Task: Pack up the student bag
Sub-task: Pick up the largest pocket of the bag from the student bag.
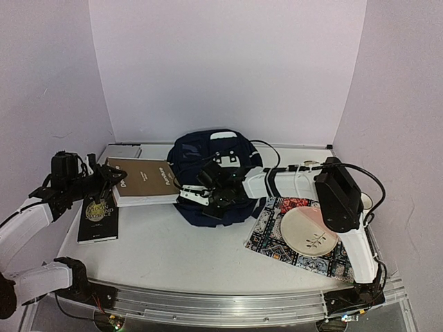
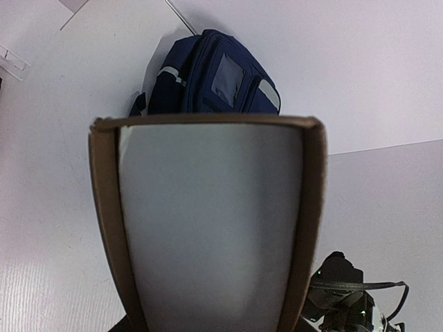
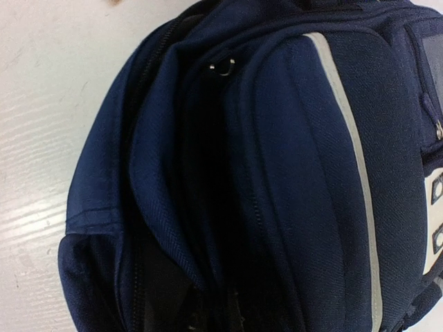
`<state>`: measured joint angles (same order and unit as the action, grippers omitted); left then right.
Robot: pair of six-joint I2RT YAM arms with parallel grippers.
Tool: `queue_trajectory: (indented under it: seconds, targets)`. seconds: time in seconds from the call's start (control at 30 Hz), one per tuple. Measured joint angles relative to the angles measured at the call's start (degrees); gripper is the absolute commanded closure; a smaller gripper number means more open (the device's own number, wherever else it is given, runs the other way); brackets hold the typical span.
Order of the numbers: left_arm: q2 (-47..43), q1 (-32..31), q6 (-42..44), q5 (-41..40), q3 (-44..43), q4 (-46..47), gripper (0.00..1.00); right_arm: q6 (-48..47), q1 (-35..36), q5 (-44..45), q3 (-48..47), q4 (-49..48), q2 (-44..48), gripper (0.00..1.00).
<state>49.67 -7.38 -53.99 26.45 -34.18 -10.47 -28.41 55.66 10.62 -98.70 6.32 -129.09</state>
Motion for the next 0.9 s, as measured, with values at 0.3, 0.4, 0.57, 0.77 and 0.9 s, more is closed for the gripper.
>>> queue_trajectory:
  seconds: [0.3, 0.4, 0.57, 0.77, 0.9]
  targets:
    - [-3.01, 0.16, -0.42, -0.16, 0.53, 0.15, 0.79, 0.26, -0.02, 0.73, -4.42, 3.99, -0.05, 1.0]
    - [-4.55, 0.18, -1.19, 0.73, 1.17, -0.02, 0.79, 1.42, -0.01, 2.46, -6.84, 4.67, -0.02, 1.0]
    - [-5.68, 0.04, -2.18, 2.91, 2.07, -0.2, 0.8, 4.46, -0.02, 6.88, -11.84, 4.8, 0.0, 1.0]
    - [-7.26, 0.04, -3.88, 4.71, 3.41, -0.07, 0.8, 8.39, -0.13, 11.32, -16.59, 4.79, 0.19, 1.0]
    - [-7.66, 0.04, -5.34, 5.63, 5.27, -0.07, 0.8, 10.65, -0.4, 12.12, -18.9, 4.92, 0.19, 1.0]
